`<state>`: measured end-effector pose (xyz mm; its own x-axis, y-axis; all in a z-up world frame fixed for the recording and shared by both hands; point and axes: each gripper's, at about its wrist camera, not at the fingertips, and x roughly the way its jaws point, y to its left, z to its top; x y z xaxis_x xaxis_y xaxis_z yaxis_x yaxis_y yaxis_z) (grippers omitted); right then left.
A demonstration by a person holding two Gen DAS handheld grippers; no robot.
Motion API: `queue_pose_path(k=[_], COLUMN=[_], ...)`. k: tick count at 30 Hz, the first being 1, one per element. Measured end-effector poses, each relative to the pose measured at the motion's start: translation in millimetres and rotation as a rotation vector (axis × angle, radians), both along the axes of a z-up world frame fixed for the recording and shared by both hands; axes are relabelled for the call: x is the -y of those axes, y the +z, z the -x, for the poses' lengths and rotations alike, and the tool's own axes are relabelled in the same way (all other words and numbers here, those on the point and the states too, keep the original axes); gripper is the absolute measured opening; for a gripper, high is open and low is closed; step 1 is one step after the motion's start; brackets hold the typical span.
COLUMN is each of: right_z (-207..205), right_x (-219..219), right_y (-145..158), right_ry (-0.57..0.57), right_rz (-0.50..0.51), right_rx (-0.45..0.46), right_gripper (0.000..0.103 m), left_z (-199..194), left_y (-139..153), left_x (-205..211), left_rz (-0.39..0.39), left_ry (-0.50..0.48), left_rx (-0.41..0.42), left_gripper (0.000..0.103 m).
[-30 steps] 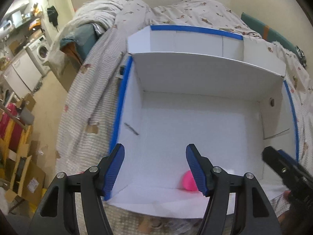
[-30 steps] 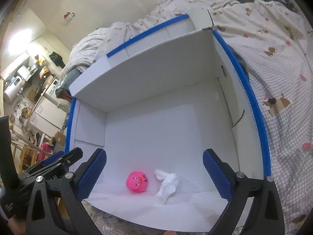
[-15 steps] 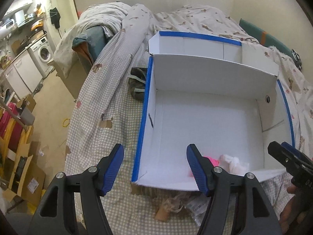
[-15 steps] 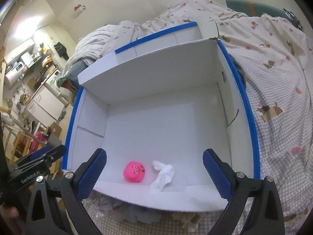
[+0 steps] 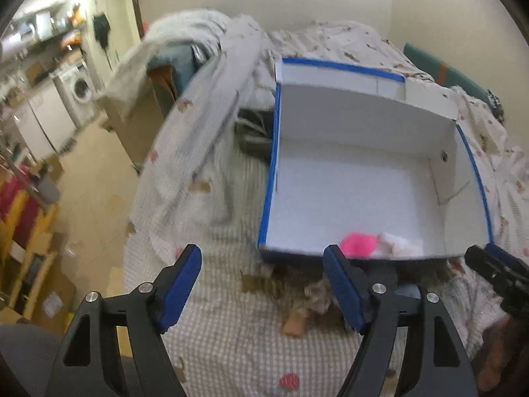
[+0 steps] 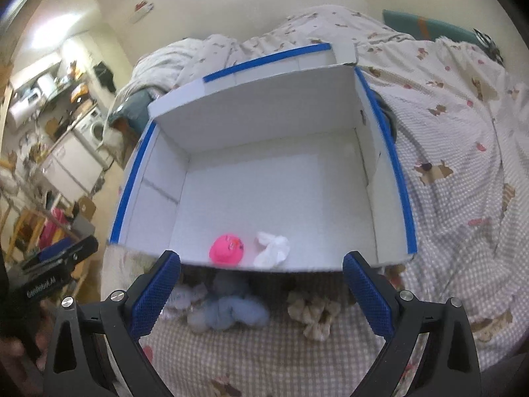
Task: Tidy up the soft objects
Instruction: 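Move both tools back toward the remaining items in front of the box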
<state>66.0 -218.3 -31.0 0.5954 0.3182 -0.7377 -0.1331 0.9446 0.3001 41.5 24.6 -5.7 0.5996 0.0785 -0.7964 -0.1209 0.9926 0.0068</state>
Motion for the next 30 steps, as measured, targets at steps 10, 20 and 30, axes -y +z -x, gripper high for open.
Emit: queue_pose_path(k=[10,20,30], right_z=[3,-7,-12], right_x=[-8,-19,-42], right_y=[-25,-53,-63], right_ry=[0.051,0.092,0.197], right_rz=[-0.014,-0.063,-0.245], right_rx=[-0.101,-0.217,-0.307], right_gripper=[0.103,0.082,0.074], left_z=[2,-7,-11], left_y=[-24,-46,-52], left_x=[-28,-37,-31], left_rz=[0.059,0.067,0.088], left_ry=[0.077,0.119,0.095], left_rx=[-0.094,-0.185,-0.211], left_gripper=[0.074,0.074,0.074])
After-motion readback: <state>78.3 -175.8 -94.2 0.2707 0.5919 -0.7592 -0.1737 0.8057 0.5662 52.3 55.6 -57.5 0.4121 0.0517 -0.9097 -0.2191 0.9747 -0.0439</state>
